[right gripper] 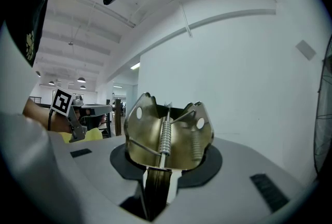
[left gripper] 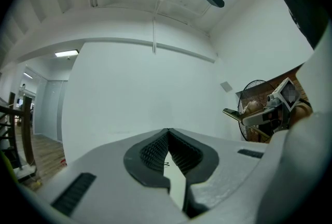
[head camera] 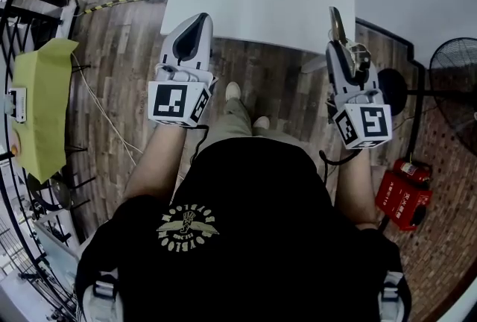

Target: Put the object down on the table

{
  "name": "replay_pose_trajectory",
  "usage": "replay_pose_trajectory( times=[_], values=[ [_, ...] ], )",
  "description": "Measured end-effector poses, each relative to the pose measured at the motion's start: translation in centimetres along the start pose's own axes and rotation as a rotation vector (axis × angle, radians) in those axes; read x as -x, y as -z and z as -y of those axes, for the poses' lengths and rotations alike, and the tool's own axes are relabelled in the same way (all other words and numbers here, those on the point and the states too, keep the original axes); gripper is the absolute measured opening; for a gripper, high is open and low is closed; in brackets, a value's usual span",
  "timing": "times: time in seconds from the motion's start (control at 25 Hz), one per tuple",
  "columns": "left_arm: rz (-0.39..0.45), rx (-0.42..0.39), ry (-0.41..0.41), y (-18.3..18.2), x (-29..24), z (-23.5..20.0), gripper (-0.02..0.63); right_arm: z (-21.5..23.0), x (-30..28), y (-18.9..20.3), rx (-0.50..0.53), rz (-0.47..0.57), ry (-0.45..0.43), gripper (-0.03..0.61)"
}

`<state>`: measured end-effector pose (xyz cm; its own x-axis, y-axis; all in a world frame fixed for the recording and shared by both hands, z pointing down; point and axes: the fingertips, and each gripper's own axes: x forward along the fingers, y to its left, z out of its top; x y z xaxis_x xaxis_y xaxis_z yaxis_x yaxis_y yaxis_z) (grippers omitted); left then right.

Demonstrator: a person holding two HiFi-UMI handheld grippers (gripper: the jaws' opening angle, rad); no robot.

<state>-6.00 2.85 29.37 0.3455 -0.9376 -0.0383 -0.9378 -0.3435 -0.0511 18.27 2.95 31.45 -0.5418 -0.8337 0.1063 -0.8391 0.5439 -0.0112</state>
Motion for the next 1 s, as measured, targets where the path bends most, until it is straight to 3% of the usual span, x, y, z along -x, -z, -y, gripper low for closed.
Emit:
replay_pose_trajectory(
  times=[0.48, 1.0],
  values=[
    [-0.018, 0.020, 0.026, 1.4, -2.5, -2.6, 0.006, -1.6, -3.8, 1.2, -0.003, -0.051, -0.025, 0.110],
    [-0.046, 0.021, 0.044, 2.9, -6.6, -5.7, 0.006, 0.0, -8.7, 1.3, -0.025, -0.054, 0.003, 0.110]
  ],
)
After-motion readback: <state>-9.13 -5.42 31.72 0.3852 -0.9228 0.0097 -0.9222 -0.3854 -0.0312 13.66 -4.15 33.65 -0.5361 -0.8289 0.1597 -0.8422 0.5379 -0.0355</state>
